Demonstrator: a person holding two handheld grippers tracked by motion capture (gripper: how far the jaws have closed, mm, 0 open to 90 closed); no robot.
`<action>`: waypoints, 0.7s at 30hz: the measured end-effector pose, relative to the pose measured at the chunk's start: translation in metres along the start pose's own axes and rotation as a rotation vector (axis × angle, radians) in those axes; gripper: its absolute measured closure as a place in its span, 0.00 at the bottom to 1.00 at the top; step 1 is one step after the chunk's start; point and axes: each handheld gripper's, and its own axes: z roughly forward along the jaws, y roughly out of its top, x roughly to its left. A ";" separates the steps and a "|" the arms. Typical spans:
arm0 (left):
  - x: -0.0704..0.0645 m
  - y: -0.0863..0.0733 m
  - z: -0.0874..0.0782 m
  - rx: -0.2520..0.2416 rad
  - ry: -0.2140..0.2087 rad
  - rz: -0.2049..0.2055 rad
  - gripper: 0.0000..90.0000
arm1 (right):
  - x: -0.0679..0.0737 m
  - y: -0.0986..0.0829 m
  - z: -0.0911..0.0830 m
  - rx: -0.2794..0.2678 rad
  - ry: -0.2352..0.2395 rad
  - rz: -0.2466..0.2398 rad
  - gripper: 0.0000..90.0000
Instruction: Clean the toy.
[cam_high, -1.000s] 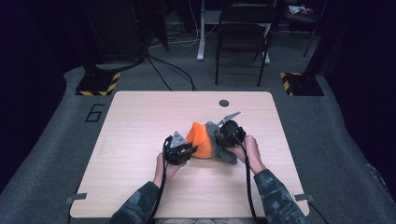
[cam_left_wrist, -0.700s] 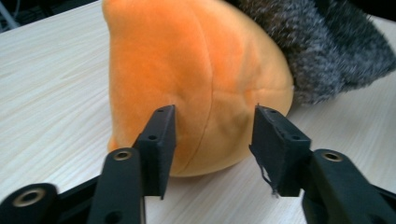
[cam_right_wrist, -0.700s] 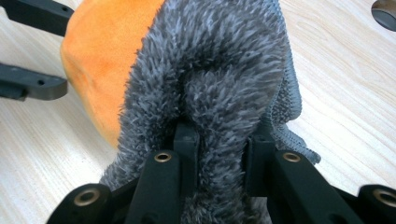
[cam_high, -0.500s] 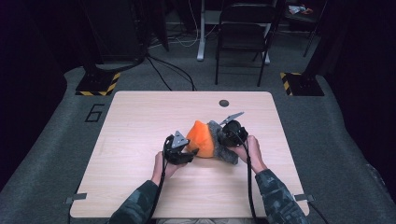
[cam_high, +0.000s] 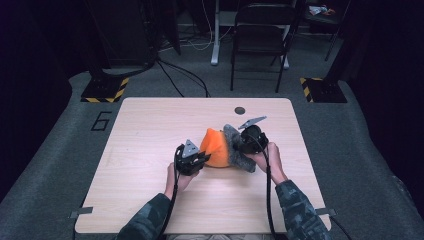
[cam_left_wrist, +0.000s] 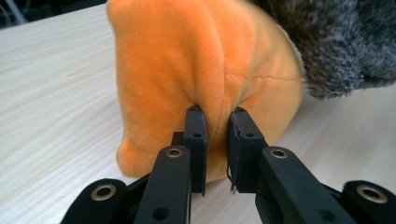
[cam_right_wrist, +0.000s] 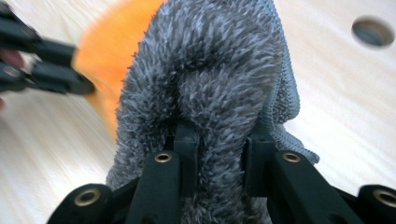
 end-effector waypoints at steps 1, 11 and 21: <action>-0.001 0.001 0.000 -0.003 -0.005 -0.006 0.89 | 0.001 0.003 -0.004 -0.016 0.014 -0.013 0.80; -0.018 0.002 0.001 0.033 -0.033 0.055 0.88 | 0.031 0.012 0.000 -0.082 0.010 -0.087 0.79; -0.016 -0.002 0.005 0.039 -0.017 0.058 0.87 | 0.025 0.005 0.010 -0.009 -0.047 -0.102 0.79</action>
